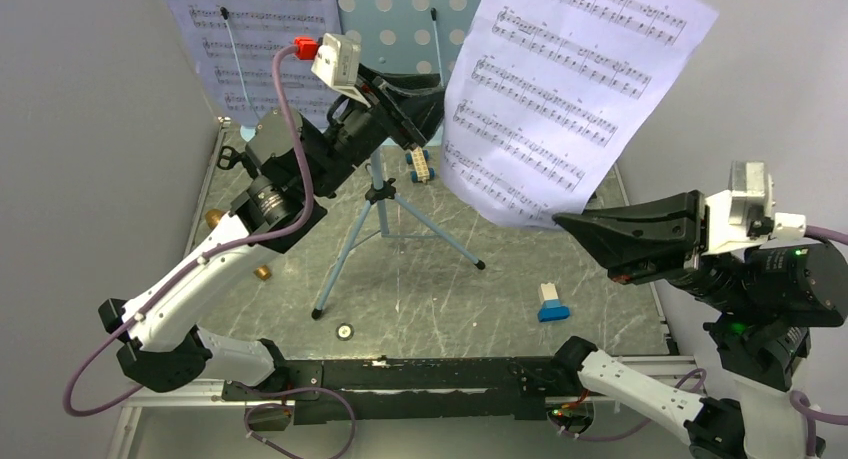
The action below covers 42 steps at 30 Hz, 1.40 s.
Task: Pack up the instrument practice props
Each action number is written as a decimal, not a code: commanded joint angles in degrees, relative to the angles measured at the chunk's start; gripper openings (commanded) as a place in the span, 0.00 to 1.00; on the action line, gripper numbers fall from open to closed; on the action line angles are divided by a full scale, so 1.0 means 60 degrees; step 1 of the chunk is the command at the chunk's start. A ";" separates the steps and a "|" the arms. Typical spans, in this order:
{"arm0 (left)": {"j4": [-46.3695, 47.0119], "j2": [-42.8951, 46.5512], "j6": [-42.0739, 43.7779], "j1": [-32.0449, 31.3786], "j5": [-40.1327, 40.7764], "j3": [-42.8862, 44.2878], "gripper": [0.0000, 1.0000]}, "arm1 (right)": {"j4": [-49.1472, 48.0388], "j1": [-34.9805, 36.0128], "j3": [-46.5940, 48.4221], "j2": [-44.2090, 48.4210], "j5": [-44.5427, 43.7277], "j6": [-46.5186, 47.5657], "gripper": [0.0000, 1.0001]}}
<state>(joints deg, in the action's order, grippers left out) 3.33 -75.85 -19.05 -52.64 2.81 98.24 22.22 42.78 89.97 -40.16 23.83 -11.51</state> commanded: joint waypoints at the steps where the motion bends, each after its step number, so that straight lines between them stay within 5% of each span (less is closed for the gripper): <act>1: 0.0544 0.0397 -0.0140 -0.0007 0.0040 -0.0289 0.55 | 0.0495 -0.0005 -0.0279 0.0147 0.1476 0.0334 0.00; 9: 0.0682 0.1686 -0.0602 -0.0001 -0.0229 -0.1655 0.99 | 0.1572 -0.0012 -0.1284 0.1057 0.1973 0.0978 0.00; 16: 0.0885 0.4435 -0.1225 -0.0001 0.0418 -0.4810 0.99 | 0.2206 -0.0026 -0.3384 0.2081 0.0780 0.1040 0.00; 27: -0.1716 0.8828 -0.2276 -0.0012 0.2540 -0.9204 0.99 | 0.1590 -0.0027 -0.7193 0.4614 -0.3324 -0.1447 0.00; 35: -0.3268 1.0447 -0.3217 -0.0001 0.3183 -1.0566 0.99 | 0.2001 -0.0026 -0.7262 0.4867 -0.6682 -0.2496 0.00; 42: -0.4542 1.0848 -0.3629 -0.0001 0.3552 -1.0567 0.99 | 0.2020 -0.0026 -0.6663 0.3152 -0.8827 -0.2591 0.00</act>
<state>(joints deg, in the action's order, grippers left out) -19.40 -12.19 -38.35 -52.64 21.58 34.30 35.05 42.68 47.07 -15.90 -18.11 -25.76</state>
